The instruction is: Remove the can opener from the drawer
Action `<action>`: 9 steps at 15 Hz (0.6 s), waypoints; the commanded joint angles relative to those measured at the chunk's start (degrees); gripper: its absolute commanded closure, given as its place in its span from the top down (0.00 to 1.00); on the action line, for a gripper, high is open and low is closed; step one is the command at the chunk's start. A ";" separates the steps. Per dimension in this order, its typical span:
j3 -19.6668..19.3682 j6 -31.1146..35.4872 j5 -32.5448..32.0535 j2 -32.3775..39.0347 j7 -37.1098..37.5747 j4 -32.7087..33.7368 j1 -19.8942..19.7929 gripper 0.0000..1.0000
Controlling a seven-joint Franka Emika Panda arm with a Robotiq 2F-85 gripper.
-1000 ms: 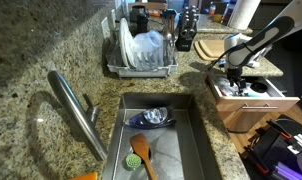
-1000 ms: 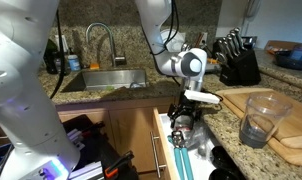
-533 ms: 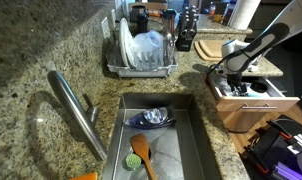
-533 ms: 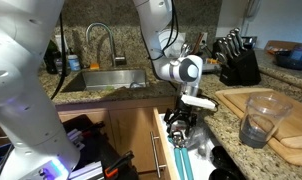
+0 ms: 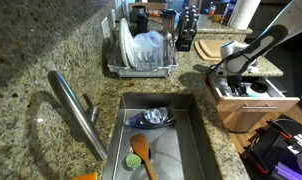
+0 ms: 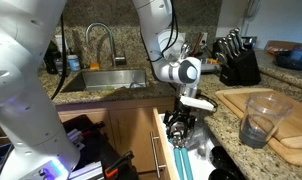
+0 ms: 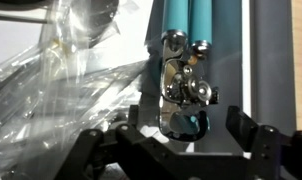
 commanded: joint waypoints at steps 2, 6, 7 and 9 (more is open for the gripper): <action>0.38 -2.40 0.12 0.70 -0.03 1.22 -0.57 0.53; 0.24 -3.55 -0.11 0.63 0.40 1.70 -0.37 0.24; 0.24 -4.02 -0.18 0.59 0.43 1.91 -0.33 0.17; 0.20 -4.16 -0.36 0.50 0.58 2.11 -0.23 0.07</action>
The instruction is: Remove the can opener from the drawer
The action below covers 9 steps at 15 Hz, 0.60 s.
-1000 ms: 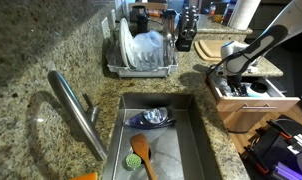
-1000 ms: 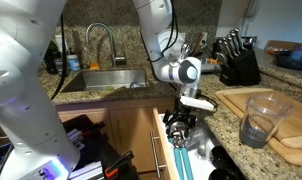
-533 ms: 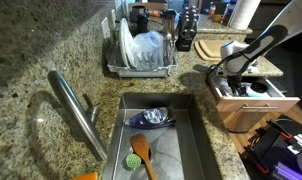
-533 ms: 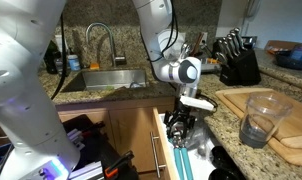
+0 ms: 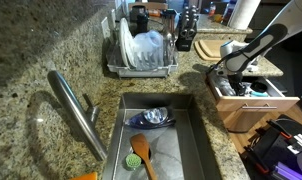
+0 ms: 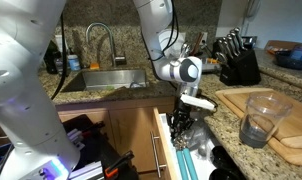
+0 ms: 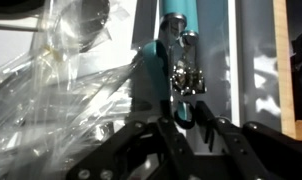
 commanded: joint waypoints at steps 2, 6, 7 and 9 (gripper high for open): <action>0.16 -1.44 -0.68 0.32 0.72 1.33 -0.07 0.01; 0.09 -0.38 -1.54 -0.38 1.30 0.88 0.21 0.01; 0.07 0.62 -1.92 -1.04 1.48 0.48 0.34 0.01; 0.17 4.23 -2.50 -3.47 2.06 -1.26 0.47 0.01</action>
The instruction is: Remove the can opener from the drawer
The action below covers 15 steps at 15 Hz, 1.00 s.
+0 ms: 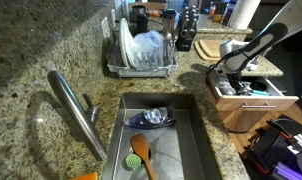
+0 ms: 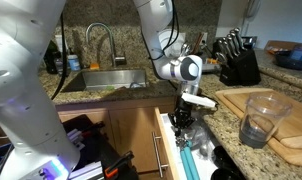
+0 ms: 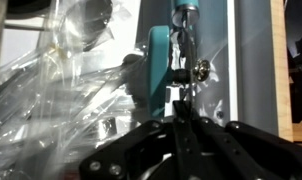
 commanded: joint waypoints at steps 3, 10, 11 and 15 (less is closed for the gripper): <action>0.05 11.31 -3.58 -10.08 2.89 -6.40 0.86 0.01; -0.80 22.32 -12.08 -31.44 6.44 -18.14 3.49 0.01; -0.61 22.63 -11.75 -34.18 6.45 -19.00 3.42 0.01; -1.13 23.20 -8.46 -43.84 5.10 -22.48 3.55 0.01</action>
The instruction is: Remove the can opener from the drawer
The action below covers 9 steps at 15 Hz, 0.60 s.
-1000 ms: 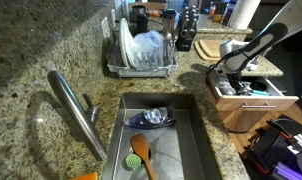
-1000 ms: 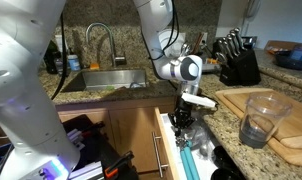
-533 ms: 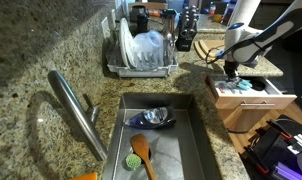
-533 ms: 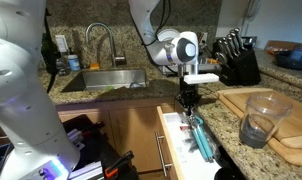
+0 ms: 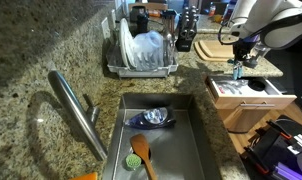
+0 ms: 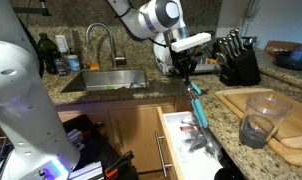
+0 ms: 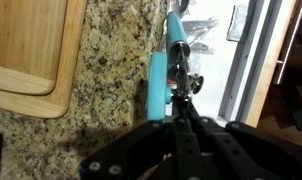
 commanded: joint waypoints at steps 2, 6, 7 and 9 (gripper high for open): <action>-2.05 5.66 2.09 -10.93 -1.78 -3.86 -0.10 0.01; -4.73 18.51 4.05 -12.99 -2.94 -5.82 0.98 0.01; -5.57 22.97 5.59 -12.23 -4.01 -6.69 1.91 0.01; -7.66 31.93 10.19 -9.52 -7.01 -8.44 5.12 0.01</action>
